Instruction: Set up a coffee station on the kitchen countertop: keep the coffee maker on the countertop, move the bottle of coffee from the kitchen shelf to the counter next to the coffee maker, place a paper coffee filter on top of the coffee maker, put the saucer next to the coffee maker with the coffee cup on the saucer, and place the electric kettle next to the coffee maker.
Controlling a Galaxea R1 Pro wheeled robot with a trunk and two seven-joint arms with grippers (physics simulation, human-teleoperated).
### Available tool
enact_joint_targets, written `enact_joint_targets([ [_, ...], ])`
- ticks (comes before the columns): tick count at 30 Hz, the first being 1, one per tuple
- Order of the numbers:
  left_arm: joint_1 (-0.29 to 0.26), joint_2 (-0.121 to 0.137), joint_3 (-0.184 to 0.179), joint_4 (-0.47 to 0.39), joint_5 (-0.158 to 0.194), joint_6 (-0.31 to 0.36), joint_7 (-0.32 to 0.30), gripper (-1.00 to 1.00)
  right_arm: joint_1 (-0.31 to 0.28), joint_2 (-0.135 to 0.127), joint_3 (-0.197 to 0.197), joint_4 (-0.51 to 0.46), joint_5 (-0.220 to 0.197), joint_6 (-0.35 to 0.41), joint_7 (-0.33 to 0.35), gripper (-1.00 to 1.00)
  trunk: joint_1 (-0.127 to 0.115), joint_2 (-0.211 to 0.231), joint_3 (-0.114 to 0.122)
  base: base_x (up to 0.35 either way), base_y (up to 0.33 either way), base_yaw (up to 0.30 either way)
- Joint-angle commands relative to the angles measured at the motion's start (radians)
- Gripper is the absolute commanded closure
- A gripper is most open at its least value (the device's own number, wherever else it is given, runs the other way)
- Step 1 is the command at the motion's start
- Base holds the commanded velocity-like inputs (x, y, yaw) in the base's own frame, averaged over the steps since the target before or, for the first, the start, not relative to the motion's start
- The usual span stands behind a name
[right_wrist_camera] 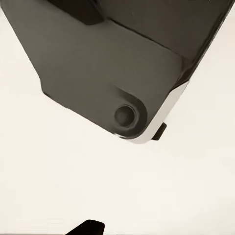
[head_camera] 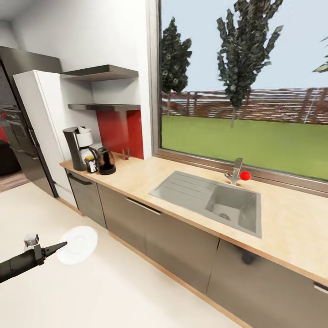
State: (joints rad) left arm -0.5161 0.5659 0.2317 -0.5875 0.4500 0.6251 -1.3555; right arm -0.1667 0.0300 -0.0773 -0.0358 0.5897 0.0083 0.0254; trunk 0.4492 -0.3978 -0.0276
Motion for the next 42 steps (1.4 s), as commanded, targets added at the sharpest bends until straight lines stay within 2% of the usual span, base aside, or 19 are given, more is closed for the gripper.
enact_joint_targets([
  [1,-0.001,0.0,0.0,0.0,0.003,0.008,0.0,1.0,0.0,0.001,-0.01,-0.003,0.014,0.001,0.002,-1.0,0.001,-0.002,-0.002,0.081,0.304,0.0],
  [7,-0.001,0.0,0.0,0.0,0.003,0.007,-0.001,1.0,0.0,0.008,-0.014,-0.004,0.017,-0.005,0.004,-1.0,0.001,-0.002,-0.003,0.081,0.304,0.017],
  [10,-0.001,0.0,0.0,0.001,0.003,0.007,-0.001,1.0,0.0,0.008,-0.014,-0.003,0.016,-0.056,0.004,-1.0,0.001,-0.002,-0.005,0.081,0.304,0.165],
  [13,-0.001,0.0,0.0,0.001,0.002,0.007,-0.001,1.0,0.0,0.008,-0.015,-0.004,0.016,-0.074,0.004,-1.0,0.001,-0.002,-0.008,0.082,0.304,0.21],
  [26,-0.001,0.0,0.0,0.005,0.001,0.006,-0.001,1.0,0.0,0.008,-0.016,-0.003,0.016,-0.08,0.004,-1.0,0.001,-0.002,-0.02,0.184,0.268,0.222],
  [42,-0.001,0.0,0.0,0.005,-0.004,0.005,-0.001,1.0,0.0,0.01,-0.014,-0.002,0.016,-0.08,0.009,-1.0,0.001,-0.002,-0.021,0.333,0.029,0.013],
])
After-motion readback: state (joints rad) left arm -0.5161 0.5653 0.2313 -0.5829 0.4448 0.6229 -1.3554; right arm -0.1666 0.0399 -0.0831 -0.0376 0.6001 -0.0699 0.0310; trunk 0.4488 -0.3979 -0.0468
